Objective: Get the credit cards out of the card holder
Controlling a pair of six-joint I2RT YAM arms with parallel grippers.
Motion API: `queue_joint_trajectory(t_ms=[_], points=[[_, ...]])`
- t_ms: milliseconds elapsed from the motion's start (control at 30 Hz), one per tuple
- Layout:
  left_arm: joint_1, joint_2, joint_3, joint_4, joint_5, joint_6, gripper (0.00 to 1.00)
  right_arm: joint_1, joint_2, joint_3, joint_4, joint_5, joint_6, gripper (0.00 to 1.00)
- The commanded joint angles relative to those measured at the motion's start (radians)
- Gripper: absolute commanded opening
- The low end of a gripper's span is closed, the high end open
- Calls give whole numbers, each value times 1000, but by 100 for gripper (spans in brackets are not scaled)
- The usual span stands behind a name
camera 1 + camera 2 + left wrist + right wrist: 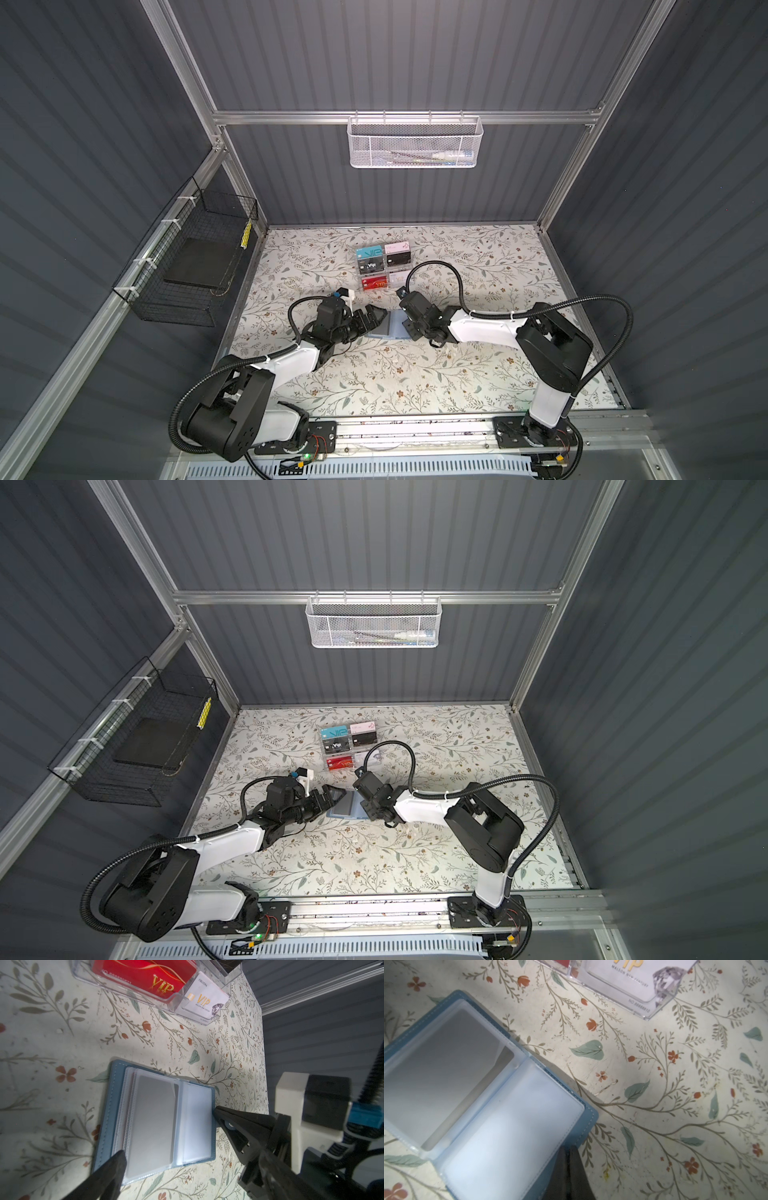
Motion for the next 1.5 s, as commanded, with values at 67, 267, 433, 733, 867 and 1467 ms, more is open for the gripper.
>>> queue_joint_trajectory(t_ms=[67, 267, 433, 733, 867, 1467], points=[[9, -34, -3, -24, -14, -8, 100, -5, 55, 55, -74, -6, -58, 10], [12, -23, 1, -22, -9, -18, 100, -43, 52, 60, -58, -5, -50, 12], [12, -9, 4, -13, -3, -25, 100, -68, 44, 66, -48, -6, -59, 12], [12, 28, 9, 17, 24, -33, 100, -75, 26, 76, -56, -49, -50, 26], [12, 39, 11, 35, 25, -40, 100, -75, -22, 56, -50, -63, -21, 32], [12, 108, -25, 227, 68, -151, 100, -114, -244, 5, -155, -96, 181, 99]])
